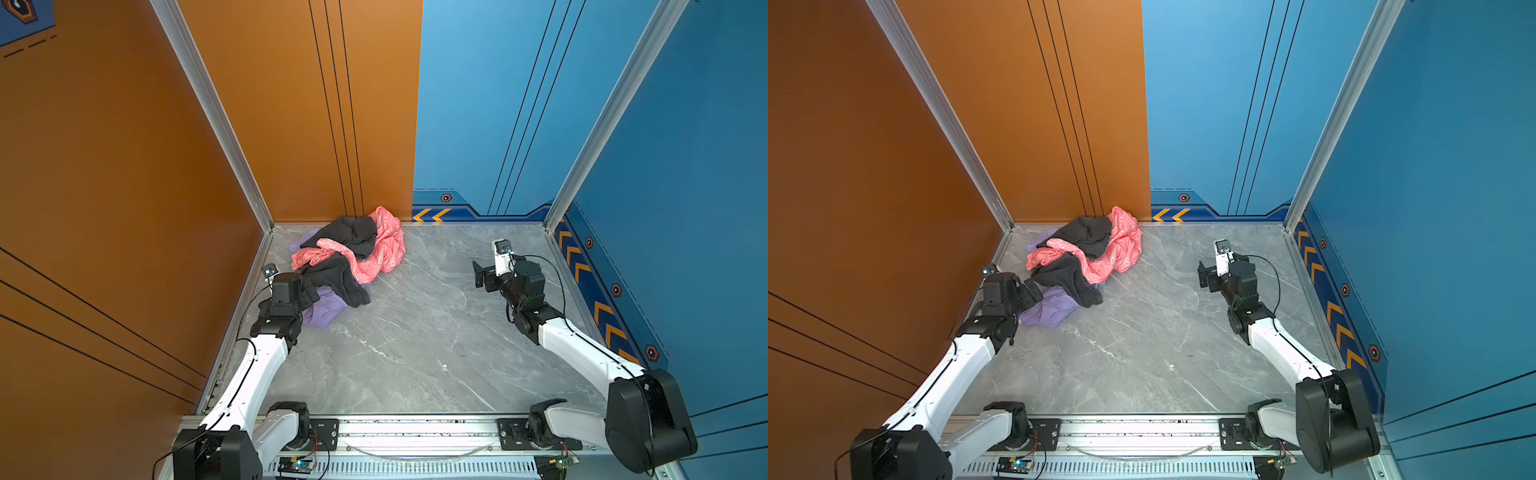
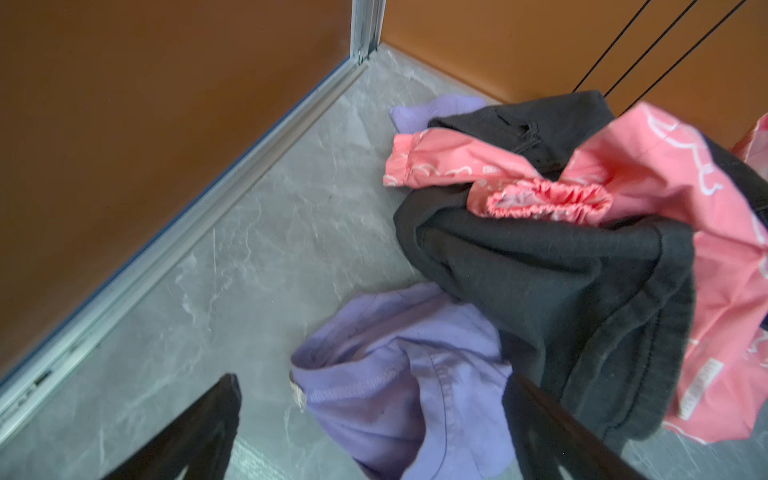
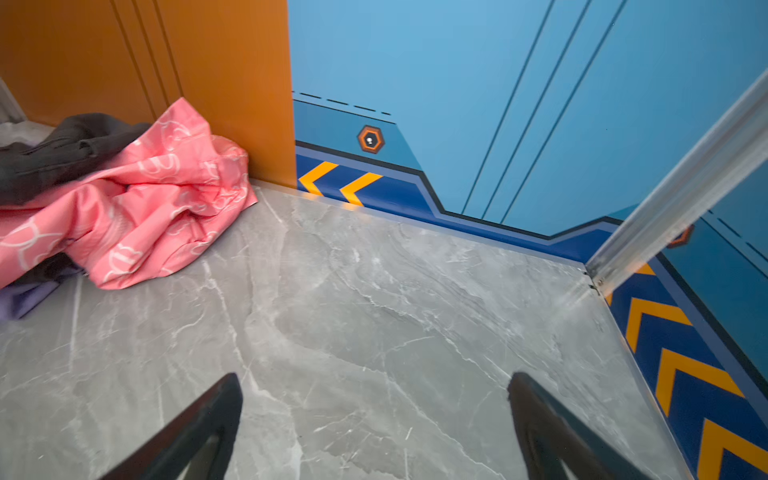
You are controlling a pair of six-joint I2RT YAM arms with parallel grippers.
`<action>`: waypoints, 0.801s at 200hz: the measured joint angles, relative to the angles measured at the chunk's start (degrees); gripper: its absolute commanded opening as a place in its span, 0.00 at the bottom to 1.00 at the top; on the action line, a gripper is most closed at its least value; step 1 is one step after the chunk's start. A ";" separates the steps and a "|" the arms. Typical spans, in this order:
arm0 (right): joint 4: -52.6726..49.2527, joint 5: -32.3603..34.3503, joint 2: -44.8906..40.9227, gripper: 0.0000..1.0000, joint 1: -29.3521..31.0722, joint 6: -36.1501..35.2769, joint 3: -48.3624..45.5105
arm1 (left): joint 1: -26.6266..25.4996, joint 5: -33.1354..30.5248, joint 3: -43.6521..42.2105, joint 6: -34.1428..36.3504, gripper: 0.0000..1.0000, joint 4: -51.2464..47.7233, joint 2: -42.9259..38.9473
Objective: Pick out a specific cloth from the pile
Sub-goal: 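Lower the left gripper onto the lavender T-shirt while the right arm reaches forward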
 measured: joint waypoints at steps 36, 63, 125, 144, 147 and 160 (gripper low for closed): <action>-4.42 -1.90 -0.37 1.00 6.36 -0.81 -0.02 | 0.59 5.01 -2.34 -6.88 0.88 -4.33 0.46; -5.46 -2.54 -0.20 1.00 9.70 -0.81 -0.02 | 2.97 10.32 -2.99 -10.14 0.77 -4.90 2.95; -6.54 -3.54 5.86 1.00 13.88 -1.64 1.44 | 8.72 25.49 -3.23 -14.43 0.57 1.64 11.80; -6.75 -3.87 7.10 1.00 14.58 -1.70 2.60 | 9.64 29.14 -3.19 -15.04 0.55 3.87 14.97; -6.75 -3.87 7.19 1.00 14.67 -1.73 2.71 | 9.70 29.66 -3.15 -15.08 0.54 4.17 15.47; -6.78 -3.87 7.50 1.00 14.97 -1.73 3.19 | 10.03 31.76 -2.86 -15.43 0.50 5.38 17.49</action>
